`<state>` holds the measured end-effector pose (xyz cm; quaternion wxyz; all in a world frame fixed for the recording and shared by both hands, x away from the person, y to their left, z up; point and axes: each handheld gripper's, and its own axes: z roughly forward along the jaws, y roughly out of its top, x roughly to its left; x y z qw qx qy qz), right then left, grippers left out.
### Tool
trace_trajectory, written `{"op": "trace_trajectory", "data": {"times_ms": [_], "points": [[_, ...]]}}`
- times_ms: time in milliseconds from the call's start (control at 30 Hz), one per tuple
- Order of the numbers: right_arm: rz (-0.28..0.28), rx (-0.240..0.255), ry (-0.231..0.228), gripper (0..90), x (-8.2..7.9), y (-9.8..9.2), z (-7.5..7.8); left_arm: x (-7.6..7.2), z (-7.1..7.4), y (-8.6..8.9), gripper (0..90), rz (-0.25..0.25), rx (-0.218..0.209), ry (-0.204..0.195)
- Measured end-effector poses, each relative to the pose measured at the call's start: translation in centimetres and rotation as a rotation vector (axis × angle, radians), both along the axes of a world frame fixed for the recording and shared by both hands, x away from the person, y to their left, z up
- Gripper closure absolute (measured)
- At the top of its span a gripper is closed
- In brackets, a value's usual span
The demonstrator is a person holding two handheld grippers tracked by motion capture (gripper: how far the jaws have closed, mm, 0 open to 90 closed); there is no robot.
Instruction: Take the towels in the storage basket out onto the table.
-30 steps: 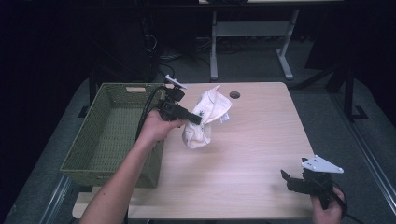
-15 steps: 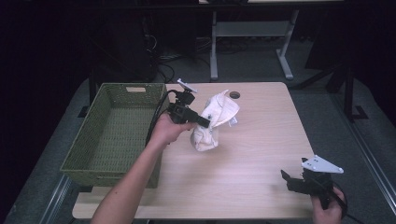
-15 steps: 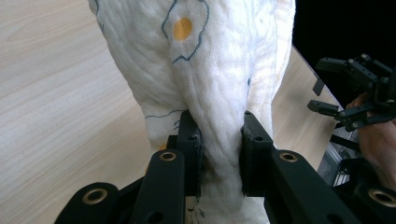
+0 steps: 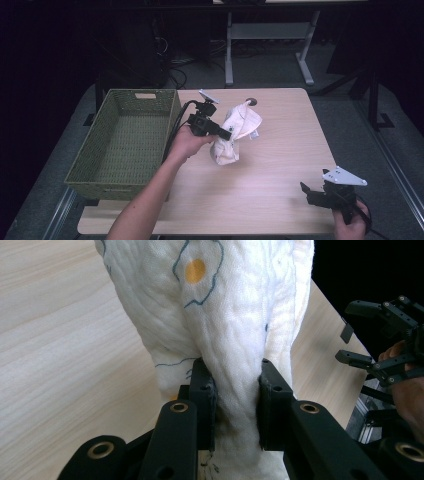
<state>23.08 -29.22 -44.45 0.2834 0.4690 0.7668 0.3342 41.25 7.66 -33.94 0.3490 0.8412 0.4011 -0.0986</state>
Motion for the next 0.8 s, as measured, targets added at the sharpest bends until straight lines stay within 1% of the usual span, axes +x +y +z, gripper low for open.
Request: {"op": "trace_trajectory", "data": {"times_ms": [167, 200, 233, 300, 367, 567, 733, 800], "points": [[0.001, 0.000, -0.001, 13.9, 0.0, 0.0, 0.0, 0.0, -1.1, -0.7, 73.3, -0.002, 0.009, 0.013], [0.002, -0.001, 0.000, 13.9, 0.0, 0.0, 0.0, 0.0, -1.4, -0.8, 73.3, -0.008, 0.013, 0.023], [0.002, -0.002, 0.001, 13.9, 0.0, 0.0, 0.0, -0.1, -1.6, -0.9, 73.3, -0.011, 0.017, 0.022], [0.003, -0.002, 0.000, 13.9, 0.0, 0.0, 0.0, -0.2, -2.2, -1.1, 73.2, -0.006, 0.009, 0.032], [0.002, 0.000, 0.000, 13.9, 0.0, 0.0, 0.0, -0.2, -2.8, -1.3, 73.2, -0.008, 0.016, 0.040], [0.008, -0.005, -0.001, 13.9, -0.1, 0.1, 0.0, -0.2, -4.4, -1.9, 72.9, 0.007, 0.009, 0.061], [0.010, -0.006, -0.002, 13.9, 0.0, 0.2, 0.0, -0.2, -5.0, -2.3, 72.8, 0.015, 0.011, 0.066], [0.012, -0.009, -0.003, 13.9, 0.0, 0.2, 0.0, -0.1, -5.3, -2.5, 72.7, 0.008, 0.017, 0.064]]}}
